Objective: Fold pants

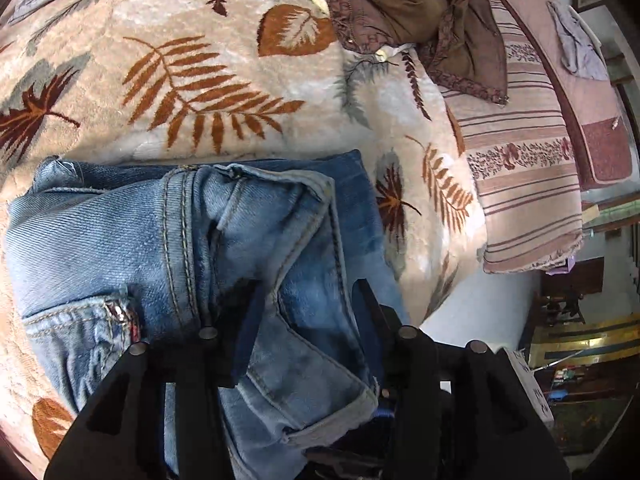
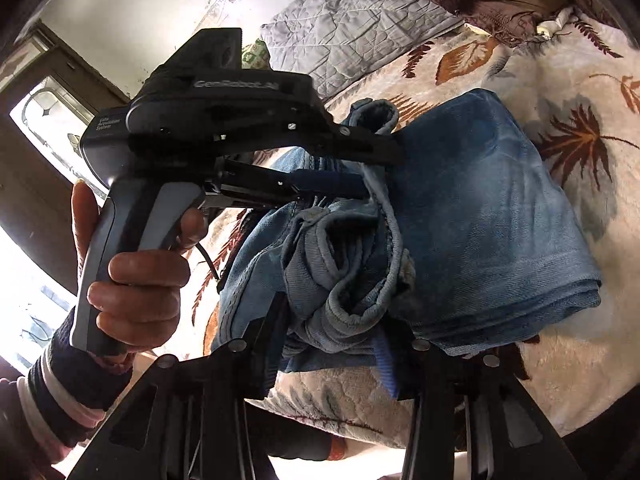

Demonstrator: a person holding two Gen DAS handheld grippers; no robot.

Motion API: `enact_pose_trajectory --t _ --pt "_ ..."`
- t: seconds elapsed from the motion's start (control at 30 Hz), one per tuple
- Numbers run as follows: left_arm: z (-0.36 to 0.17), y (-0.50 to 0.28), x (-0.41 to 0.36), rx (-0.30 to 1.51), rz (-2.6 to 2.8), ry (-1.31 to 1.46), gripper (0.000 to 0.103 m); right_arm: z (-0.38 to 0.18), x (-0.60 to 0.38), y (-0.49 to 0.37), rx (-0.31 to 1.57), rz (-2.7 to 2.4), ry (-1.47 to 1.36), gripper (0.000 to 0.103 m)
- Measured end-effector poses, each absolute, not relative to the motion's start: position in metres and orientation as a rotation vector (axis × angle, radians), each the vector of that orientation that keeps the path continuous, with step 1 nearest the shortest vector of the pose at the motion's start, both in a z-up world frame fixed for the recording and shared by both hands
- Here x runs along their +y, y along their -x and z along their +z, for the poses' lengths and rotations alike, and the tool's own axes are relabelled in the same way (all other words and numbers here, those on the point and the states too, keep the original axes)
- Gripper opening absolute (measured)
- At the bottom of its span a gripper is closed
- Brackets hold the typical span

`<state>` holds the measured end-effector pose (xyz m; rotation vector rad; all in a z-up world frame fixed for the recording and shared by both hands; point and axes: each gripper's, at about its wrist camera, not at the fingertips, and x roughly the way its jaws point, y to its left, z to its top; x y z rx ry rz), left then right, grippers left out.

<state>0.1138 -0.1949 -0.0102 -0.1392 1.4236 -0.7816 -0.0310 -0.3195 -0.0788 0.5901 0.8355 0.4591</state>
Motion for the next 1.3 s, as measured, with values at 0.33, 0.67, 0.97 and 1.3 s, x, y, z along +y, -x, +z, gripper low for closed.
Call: enact_pose_trajectory --t 0.33,0.67,0.97,1.3 --pt "0.032 -0.148 -0.171 1.329 -0.843 -0.130 0.087 -0.075 -0.351 0.043 0.756 0.424 -0.730 0.069" --pt "0.011 -0.158 -0.229 1.342 -0.942 -0.575 0.087 -0.093 -0.332 0.040 0.826 0.551 -0.816 0.070" --pt "-0.041 -0.155 -0.223 1.422 -0.952 -0.607 0.086 -0.106 -0.327 0.010 0.843 0.489 -0.962 0.071" --pt "0.044 -0.142 -0.190 1.241 -0.977 -0.371 0.051 -0.066 -0.327 0.022 0.718 0.583 -0.850 0.032"
